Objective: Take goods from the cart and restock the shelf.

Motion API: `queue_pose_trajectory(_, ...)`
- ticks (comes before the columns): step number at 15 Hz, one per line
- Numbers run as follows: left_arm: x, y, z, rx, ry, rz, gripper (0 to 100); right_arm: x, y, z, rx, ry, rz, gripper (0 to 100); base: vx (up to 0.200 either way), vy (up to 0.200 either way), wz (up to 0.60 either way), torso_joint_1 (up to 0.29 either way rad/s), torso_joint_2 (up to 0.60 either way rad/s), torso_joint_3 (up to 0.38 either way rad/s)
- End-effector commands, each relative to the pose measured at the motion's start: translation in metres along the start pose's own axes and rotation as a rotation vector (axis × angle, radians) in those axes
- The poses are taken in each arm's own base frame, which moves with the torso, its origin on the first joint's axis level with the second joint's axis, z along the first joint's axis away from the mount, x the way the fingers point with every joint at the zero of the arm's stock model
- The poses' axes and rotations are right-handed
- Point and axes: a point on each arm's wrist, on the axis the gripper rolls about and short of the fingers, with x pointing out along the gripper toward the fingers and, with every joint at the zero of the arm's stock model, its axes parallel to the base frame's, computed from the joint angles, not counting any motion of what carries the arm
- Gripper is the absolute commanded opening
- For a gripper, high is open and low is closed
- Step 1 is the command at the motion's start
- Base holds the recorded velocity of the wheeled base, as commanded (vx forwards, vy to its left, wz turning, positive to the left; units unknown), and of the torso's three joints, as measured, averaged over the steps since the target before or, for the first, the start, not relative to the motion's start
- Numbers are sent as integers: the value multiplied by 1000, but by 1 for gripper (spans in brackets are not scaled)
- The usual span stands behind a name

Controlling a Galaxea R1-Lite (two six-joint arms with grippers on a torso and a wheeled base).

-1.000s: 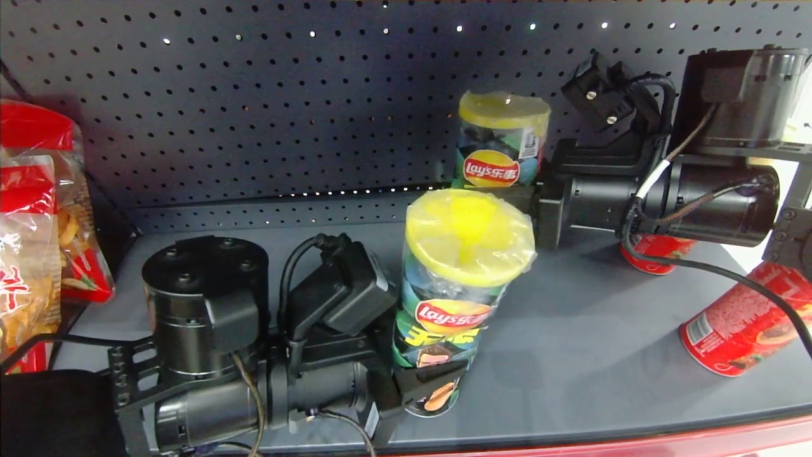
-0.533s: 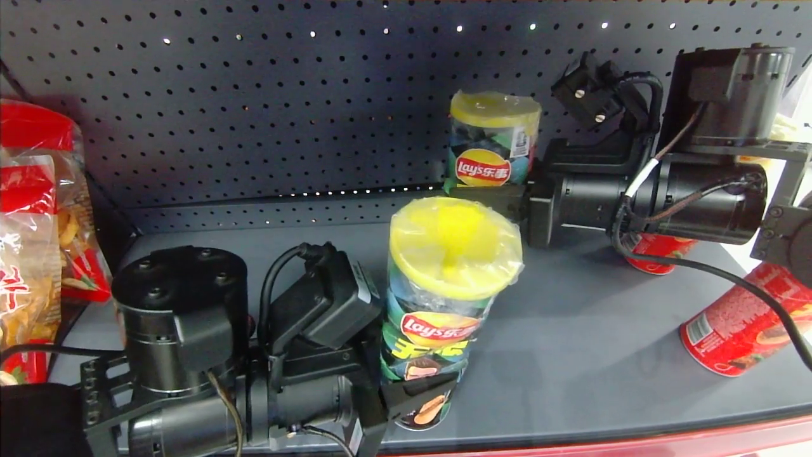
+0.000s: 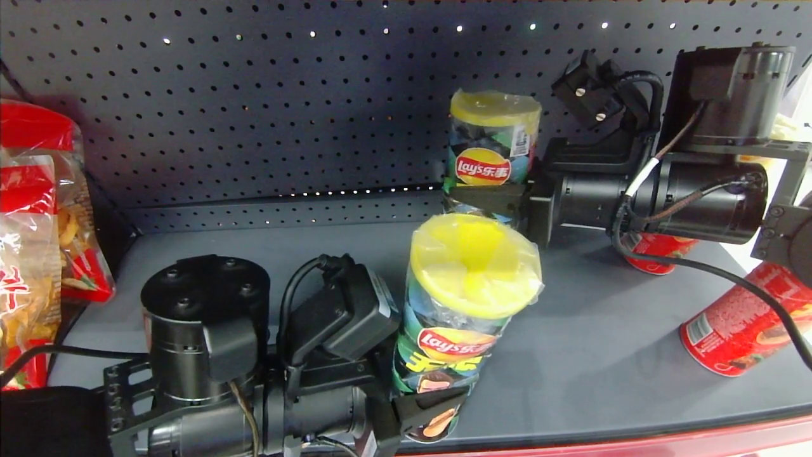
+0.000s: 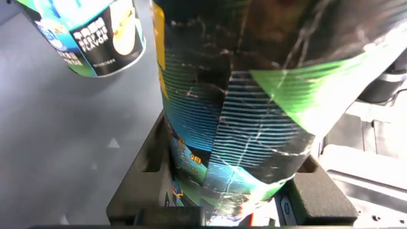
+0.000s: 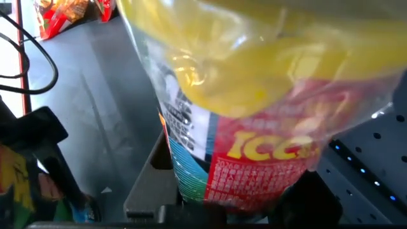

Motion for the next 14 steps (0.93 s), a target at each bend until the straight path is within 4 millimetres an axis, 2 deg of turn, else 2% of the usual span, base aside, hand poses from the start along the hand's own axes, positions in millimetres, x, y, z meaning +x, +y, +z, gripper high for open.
queue_pose_trajectory(1,1,2,-2,-4,7,9,0,-2,1,1,-2,-4,0,0,0,0,0,0,0,0)
queue_pose_trajectory(14,6,5,-7,-13,33,23,0,-5,1,4,-3,-11,-2,0,0,0,0,0,0,0)
